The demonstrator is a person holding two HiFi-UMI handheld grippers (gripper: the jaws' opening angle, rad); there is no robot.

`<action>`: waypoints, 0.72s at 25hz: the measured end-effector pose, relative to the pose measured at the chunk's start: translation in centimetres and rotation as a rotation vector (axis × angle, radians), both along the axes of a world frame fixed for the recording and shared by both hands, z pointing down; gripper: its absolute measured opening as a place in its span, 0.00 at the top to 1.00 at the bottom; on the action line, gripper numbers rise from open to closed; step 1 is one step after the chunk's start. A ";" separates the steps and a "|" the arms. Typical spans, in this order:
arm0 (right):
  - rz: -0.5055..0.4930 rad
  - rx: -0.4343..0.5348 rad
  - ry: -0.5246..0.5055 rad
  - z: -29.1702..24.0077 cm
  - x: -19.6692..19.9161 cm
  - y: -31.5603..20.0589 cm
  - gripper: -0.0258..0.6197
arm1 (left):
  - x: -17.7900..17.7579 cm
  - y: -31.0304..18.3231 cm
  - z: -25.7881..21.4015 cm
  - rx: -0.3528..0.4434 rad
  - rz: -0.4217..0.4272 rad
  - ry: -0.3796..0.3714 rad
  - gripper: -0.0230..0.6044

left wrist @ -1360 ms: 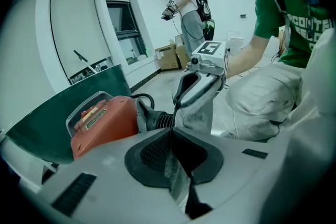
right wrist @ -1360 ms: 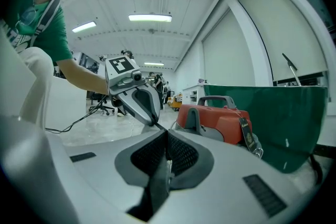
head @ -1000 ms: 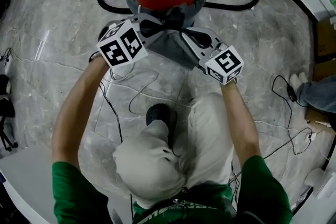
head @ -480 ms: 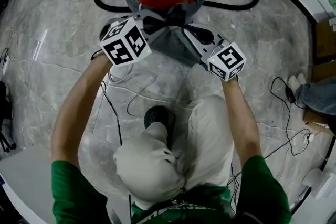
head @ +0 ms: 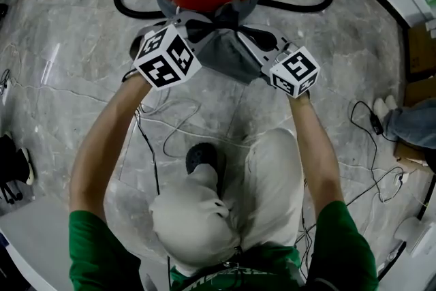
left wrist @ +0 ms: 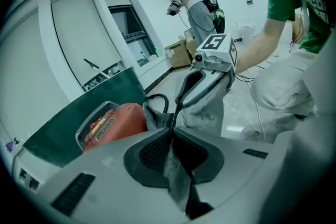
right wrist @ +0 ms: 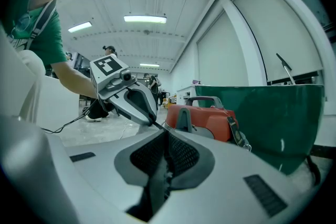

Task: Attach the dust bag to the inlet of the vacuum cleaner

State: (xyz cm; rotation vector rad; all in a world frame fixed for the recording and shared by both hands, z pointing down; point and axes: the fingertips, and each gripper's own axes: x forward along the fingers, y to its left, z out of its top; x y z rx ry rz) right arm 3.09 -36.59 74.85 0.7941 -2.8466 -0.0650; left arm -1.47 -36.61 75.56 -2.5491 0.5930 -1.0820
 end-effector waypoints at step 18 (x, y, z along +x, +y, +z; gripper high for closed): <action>-0.010 -0.004 0.033 0.2 0.8 -4.4 0.91 | 0.8 -4.0 0.2 0.028 -0.074 0.003 0.92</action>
